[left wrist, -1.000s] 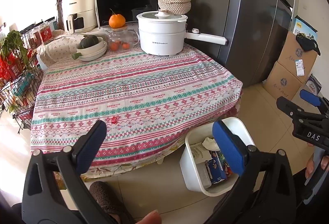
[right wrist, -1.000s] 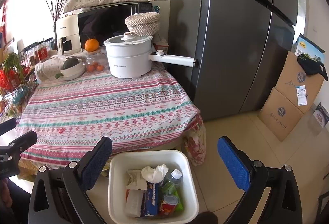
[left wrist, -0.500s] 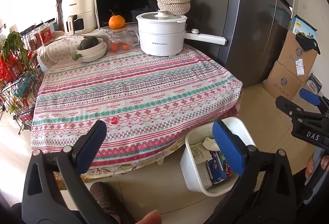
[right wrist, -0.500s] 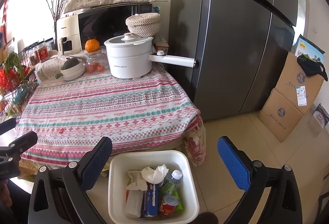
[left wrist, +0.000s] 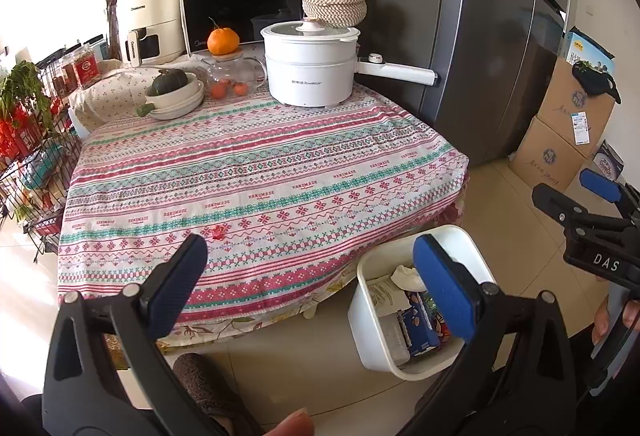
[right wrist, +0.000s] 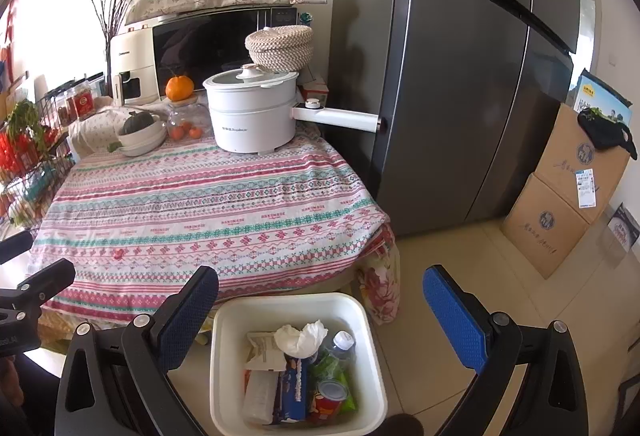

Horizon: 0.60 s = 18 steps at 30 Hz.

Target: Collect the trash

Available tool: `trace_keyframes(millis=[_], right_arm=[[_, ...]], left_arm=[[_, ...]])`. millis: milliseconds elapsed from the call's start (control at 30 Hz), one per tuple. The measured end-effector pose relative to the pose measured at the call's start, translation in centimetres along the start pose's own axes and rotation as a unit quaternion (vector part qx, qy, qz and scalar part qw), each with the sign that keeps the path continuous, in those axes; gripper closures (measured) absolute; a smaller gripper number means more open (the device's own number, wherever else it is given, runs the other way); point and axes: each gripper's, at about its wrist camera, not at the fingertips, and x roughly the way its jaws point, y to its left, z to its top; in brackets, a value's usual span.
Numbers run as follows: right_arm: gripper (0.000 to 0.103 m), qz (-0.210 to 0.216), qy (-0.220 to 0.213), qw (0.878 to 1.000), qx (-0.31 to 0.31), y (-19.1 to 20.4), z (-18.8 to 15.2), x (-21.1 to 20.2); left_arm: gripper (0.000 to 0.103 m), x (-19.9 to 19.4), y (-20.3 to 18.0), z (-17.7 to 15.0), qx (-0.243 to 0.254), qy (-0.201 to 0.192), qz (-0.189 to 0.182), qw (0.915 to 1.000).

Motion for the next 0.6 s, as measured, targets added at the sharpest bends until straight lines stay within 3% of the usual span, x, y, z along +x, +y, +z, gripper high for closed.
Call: trace_keyframes(millis=[600], right_arm=[[0.0, -0.002, -0.001, 1.0, 0.001, -0.07, -0.01, -0.03]], left_arm=[[0.001, -0.15, -0.02, -0.06, 0.005, -0.002, 0.0, 1.0]])
